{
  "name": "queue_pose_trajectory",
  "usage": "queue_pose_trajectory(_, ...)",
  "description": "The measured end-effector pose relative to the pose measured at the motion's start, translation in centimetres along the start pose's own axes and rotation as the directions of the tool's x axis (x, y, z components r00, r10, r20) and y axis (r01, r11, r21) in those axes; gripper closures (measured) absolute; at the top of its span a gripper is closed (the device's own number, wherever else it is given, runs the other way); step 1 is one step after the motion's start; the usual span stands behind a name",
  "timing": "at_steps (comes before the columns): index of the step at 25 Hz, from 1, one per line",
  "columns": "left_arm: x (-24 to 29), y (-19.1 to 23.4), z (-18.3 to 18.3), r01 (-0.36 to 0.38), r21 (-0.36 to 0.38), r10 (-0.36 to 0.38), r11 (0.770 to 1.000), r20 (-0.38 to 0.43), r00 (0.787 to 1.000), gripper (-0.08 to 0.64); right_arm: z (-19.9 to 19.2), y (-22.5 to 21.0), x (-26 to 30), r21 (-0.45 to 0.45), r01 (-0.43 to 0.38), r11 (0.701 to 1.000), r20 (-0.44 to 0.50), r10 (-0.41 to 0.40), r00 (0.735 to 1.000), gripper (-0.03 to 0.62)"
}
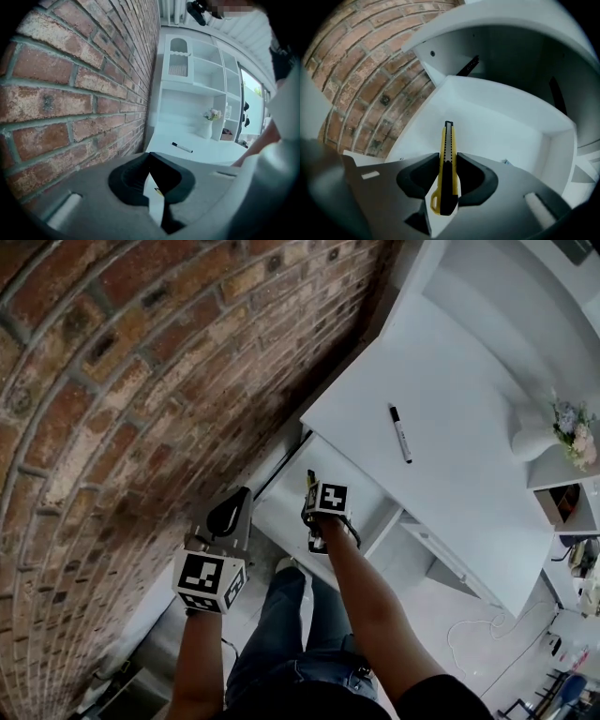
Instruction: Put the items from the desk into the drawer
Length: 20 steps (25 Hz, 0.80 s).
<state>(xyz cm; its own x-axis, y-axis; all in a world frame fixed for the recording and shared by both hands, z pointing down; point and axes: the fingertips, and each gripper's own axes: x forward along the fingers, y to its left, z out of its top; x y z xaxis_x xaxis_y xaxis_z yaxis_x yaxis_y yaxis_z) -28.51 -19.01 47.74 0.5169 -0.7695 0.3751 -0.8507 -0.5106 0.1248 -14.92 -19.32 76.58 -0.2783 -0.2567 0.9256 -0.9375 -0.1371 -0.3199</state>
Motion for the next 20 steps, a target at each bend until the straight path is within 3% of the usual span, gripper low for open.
queue_pose_trajectory(6, -0.6, 0.6, -1.2, -0.017, 0.005, 0.017, 1.0, -0.024, 1.0, 0.558, -1.1, -0.3, 3.5, 0.134, 0.004, 0.991, -0.034, 0.001, 0.999, 0.465)
queue_pose_trajectory(14, -1.1, 1.8, -3.2, -0.046, 0.002, 0.046, 0.999, -0.07, 0.996, 0.558, -0.5, 3.1, 6.8, 0.227, -0.144, 0.963, -0.011, 0.151, 0.988, 0.463)
queue_pose_trajectory(20, -0.7, 1.8, -3.2, -0.041, -0.001, 0.041, 0.999, -0.075, 0.996, 0.558, -0.7, 3.9, 6.0, 0.222, -0.218, 0.95, -0.031, 0.23, 0.973, 0.443)
